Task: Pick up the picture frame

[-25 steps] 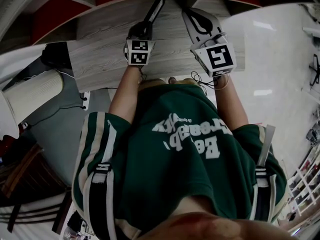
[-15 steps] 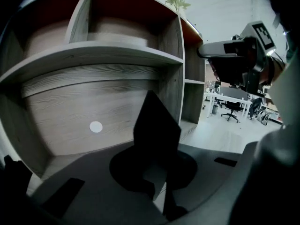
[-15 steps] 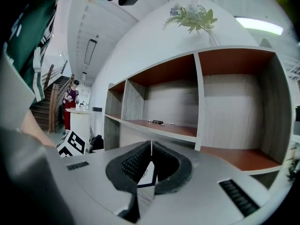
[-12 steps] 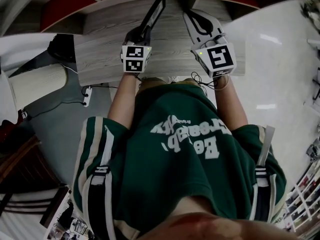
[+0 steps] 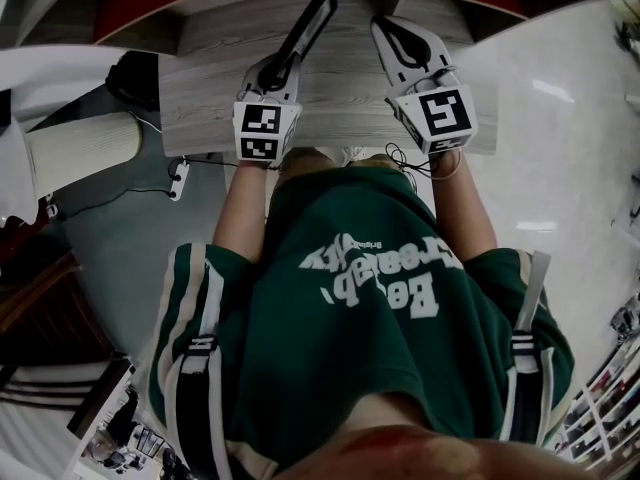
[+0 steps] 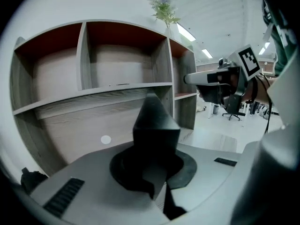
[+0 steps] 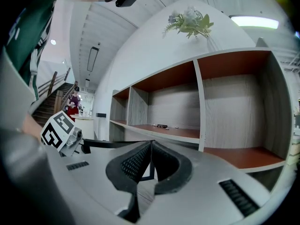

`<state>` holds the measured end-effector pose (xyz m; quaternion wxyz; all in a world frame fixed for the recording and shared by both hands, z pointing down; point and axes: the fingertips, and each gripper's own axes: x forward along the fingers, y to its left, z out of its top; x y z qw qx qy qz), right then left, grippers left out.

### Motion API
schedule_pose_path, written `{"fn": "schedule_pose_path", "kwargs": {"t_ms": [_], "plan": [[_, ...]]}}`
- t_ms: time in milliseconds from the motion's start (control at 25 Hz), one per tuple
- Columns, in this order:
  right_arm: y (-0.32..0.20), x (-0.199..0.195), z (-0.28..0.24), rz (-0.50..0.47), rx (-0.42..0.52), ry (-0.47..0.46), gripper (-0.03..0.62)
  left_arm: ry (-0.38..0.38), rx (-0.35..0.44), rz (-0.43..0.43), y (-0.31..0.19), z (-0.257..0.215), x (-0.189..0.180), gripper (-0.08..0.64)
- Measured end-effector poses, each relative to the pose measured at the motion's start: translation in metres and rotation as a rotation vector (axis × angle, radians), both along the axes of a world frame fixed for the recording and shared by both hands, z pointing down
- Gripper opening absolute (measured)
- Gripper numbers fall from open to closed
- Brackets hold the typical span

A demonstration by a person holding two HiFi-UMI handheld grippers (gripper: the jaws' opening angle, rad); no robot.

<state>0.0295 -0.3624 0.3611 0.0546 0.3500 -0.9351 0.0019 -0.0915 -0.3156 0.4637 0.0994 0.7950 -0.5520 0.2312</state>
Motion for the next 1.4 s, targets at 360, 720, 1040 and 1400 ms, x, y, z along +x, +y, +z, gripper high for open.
{"fn": "schedule_pose_path", "kwargs": {"t_ms": [360, 720, 1040, 1400], "plan": [[0.008, -0.012, -0.005, -0.010, -0.004, 0.045, 0.034, -0.031, 0.038, -0.025, 0.022, -0.024, -0.017, 0.026], [0.014, -0.033, -0.008, -0.007, 0.009, 0.065, 0.034, 0.003, 0.050, -0.029, 0.028, -0.032, -0.037, 0.026], [0.033, -0.063, -0.018, 0.007, 0.040, 0.060, 0.034, 0.015, 0.087, 0.000, 0.037, -0.049, -0.062, 0.026], [0.059, -0.090, -0.031, 0.066, 0.073, 0.093, 0.034, 0.077, 0.125, 0.049, 0.050, -0.076, -0.081, 0.026]]}}
